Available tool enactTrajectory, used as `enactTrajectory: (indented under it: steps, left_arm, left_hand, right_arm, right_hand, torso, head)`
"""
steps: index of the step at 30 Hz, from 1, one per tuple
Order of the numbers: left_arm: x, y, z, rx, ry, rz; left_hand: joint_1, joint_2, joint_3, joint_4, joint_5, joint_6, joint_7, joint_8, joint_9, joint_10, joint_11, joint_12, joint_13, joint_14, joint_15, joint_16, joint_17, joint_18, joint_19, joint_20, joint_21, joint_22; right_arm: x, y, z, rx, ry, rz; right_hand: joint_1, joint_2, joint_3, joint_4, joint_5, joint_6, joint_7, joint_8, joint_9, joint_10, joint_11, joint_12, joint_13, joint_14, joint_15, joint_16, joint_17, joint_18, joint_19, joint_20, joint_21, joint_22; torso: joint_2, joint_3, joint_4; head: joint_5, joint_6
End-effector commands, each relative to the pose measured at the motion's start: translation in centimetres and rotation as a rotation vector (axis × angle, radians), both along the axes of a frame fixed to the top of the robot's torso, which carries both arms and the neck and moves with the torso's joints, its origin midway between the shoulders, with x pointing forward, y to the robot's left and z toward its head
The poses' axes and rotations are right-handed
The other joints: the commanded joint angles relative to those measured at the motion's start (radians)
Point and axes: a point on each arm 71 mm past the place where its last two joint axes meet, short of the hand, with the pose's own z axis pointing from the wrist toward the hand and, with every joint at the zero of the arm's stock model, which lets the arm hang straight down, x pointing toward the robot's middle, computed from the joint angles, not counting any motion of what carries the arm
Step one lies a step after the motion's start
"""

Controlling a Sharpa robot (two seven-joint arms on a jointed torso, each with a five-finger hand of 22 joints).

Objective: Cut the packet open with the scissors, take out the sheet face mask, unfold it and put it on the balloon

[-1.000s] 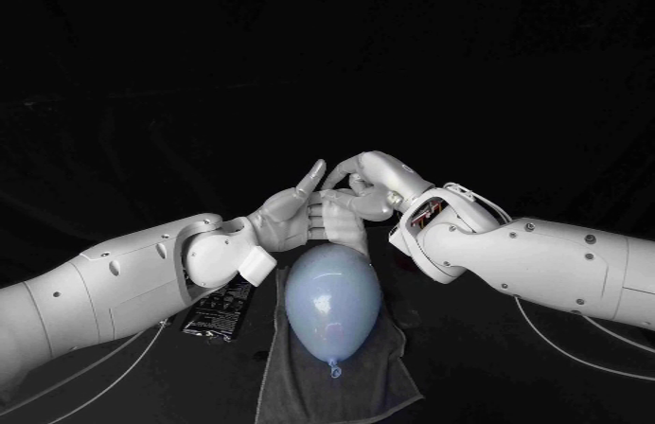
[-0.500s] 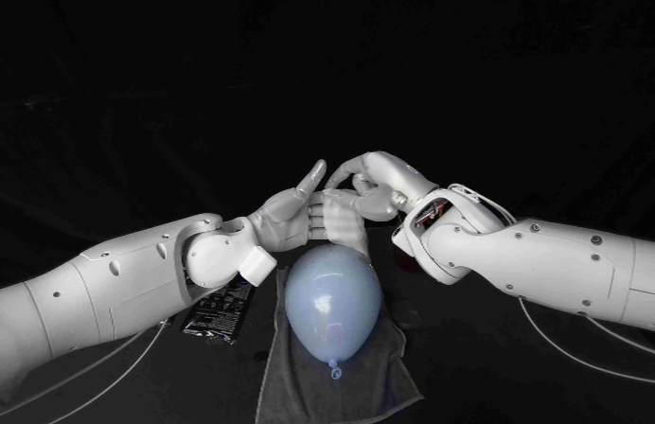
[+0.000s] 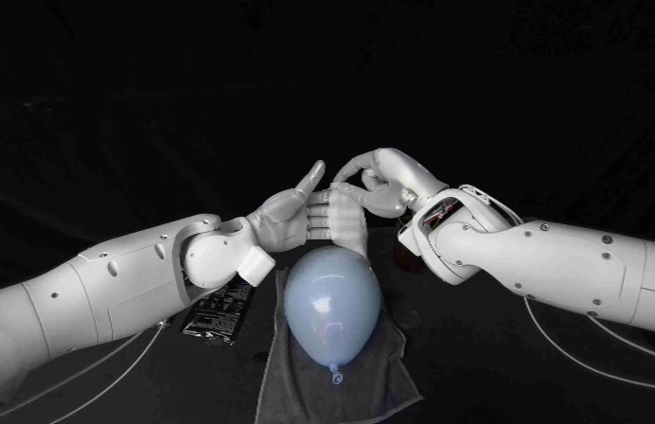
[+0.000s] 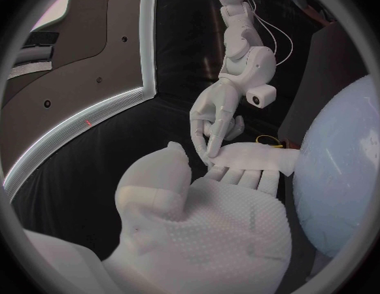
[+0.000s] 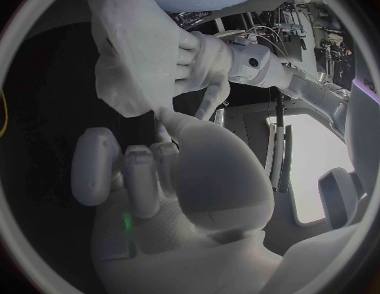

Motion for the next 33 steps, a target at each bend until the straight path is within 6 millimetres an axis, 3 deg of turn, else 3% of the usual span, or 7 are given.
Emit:
enactTrajectory:
  steps: [1, 11, 16, 24, 27, 31, 33]
  left_arm:
    - [0.0, 0.0, 0.3, -0.019, -0.008, -0.002]
    - [0.2, 0.1, 0.3, -0.023, -0.011, 0.021]
    - [0.2, 0.1, 0.3, -0.026, -0.014, 0.031]
    - [0.3, 0.1, 0.4, -0.031, -0.019, 0.046]
    - [0.4, 0.1, 0.4, -0.037, -0.024, 0.058]
    - [0.5, 0.1, 0.5, -0.046, -0.028, 0.075]
    - [0.5, 0.2, 0.5, -0.051, -0.029, 0.083]
  left_hand:
    - [0.015, 0.003, -0.008, -0.001, -0.003, 0.008, 0.156, 0.005, 0.002, 0.011, 0.002, 0.004, 0.001, 0.007, -0.001, 0.002, 0.002, -0.003, 0.008, 0.002, 0.004, 0.000]
    - [0.076, 0.038, -0.041, -0.003, -0.004, 0.031, 0.153, 0.012, 0.011, 0.036, 0.001, 0.006, 0.002, 0.031, -0.004, 0.007, 0.008, -0.003, 0.021, 0.002, 0.008, 0.002]
    - [0.187, 0.062, -0.055, -0.003, -0.003, 0.092, 0.150, 0.037, 0.033, 0.069, 0.002, 0.008, 0.004, 0.053, -0.005, 0.010, 0.013, -0.002, 0.035, 0.001, 0.012, 0.003]
    - [0.312, 0.061, -0.061, -0.007, -0.003, 0.154, 0.134, 0.064, 0.055, 0.110, -0.002, 0.010, 0.007, 0.072, -0.008, 0.012, 0.017, -0.002, 0.049, 0.001, 0.016, 0.004]
    - [0.344, 0.063, -0.066, -0.005, -0.003, 0.196, 0.127, 0.082, 0.070, 0.145, -0.013, 0.014, 0.009, 0.093, -0.015, 0.016, 0.022, -0.001, 0.058, 0.001, 0.019, 0.004]
    - [0.370, 0.064, -0.070, -0.004, -0.002, 0.246, 0.123, 0.104, 0.087, 0.202, -0.023, 0.020, 0.013, 0.122, -0.022, 0.022, 0.028, -0.001, 0.075, 0.001, 0.024, 0.006]
    - [0.380, 0.065, -0.072, -0.004, -0.002, 0.263, 0.121, 0.112, 0.092, 0.233, -0.022, 0.024, 0.015, 0.138, -0.023, 0.025, 0.031, -0.001, 0.091, 0.000, 0.029, 0.008]
  right_arm:
    - [-0.1, -0.3, 0.2, 0.047, -0.002, -0.002]
    - [-0.1, -0.9, 0.2, 0.075, 0.021, -0.003]
    - [0.0, -0.8, 0.1, 0.081, 0.040, 0.005]
    - [0.0, -0.2, -0.1, 0.071, 0.064, 0.025]
    - [0.0, -0.1, -0.1, 0.067, 0.073, 0.030]
    - [0.0, 0.1, -0.2, 0.058, 0.086, 0.035]
    - [0.0, 0.1, -0.3, 0.053, 0.092, 0.038]
  right_hand:
    - [0.002, 0.008, 0.006, 0.002, 0.003, 0.005, -0.002, 0.007, 0.002, 0.024, 0.004, -0.005, 0.151, 0.103, -0.001, 0.004, 0.264, -0.005, 0.000, 0.000, 0.001, 0.179]
    - [0.003, 0.006, 0.008, 0.000, 0.003, 0.005, -0.001, 0.007, 0.002, 0.023, 0.004, -0.006, 0.150, 0.103, -0.001, 0.004, 0.264, -0.005, 0.000, 0.000, 0.000, 0.179]
    - [0.003, 0.003, 0.010, -0.002, 0.003, 0.002, -0.001, 0.006, 0.002, 0.020, 0.004, -0.010, 0.147, 0.103, -0.001, 0.004, 0.264, -0.004, -0.002, 0.000, -0.006, 0.177]
    - [0.002, -0.003, 0.010, -0.005, 0.002, -0.002, 0.001, 0.005, 0.002, 0.018, 0.006, -0.014, 0.144, 0.103, 0.000, 0.004, 0.264, -0.004, -0.003, 0.001, -0.008, 0.177]
    - [-0.007, -0.032, -0.001, -0.011, 0.002, -0.023, 0.010, -0.006, -0.001, 0.013, 0.012, -0.022, 0.138, 0.103, 0.004, 0.004, 0.264, -0.003, -0.007, 0.003, -0.016, 0.175]
    - [-0.052, -0.106, -0.052, 0.002, 0.002, -0.094, 0.044, -0.058, -0.023, -0.016, 0.041, -0.059, 0.108, 0.103, 0.027, 0.004, 0.264, 0.001, -0.020, 0.016, -0.047, 0.167]
    - [-0.060, -0.129, -0.071, 0.004, 0.002, -0.119, 0.056, -0.080, -0.032, -0.028, 0.052, -0.071, 0.098, 0.103, 0.039, 0.004, 0.264, 0.002, -0.026, 0.024, -0.060, 0.163]
  torso:
    - [0.000, 0.0000, -0.0004]
    - [0.000, -0.0003, -0.0005]
    - [0.000, -0.0005, -0.0001]
    - [0.000, -0.0009, -0.0002]
    - [0.000, -0.0009, 0.0003]
    - [0.000, -0.0008, -0.0001]
    - [0.000, -0.0007, 0.0001]
  head:
    - [0.000, 0.000]
    - [-0.001, 0.001]
    - [-0.001, 0.002]
    - [-0.003, 0.002]
    - [-0.004, 0.002]
    - [-0.004, 0.002]
    - [-0.005, 0.002]
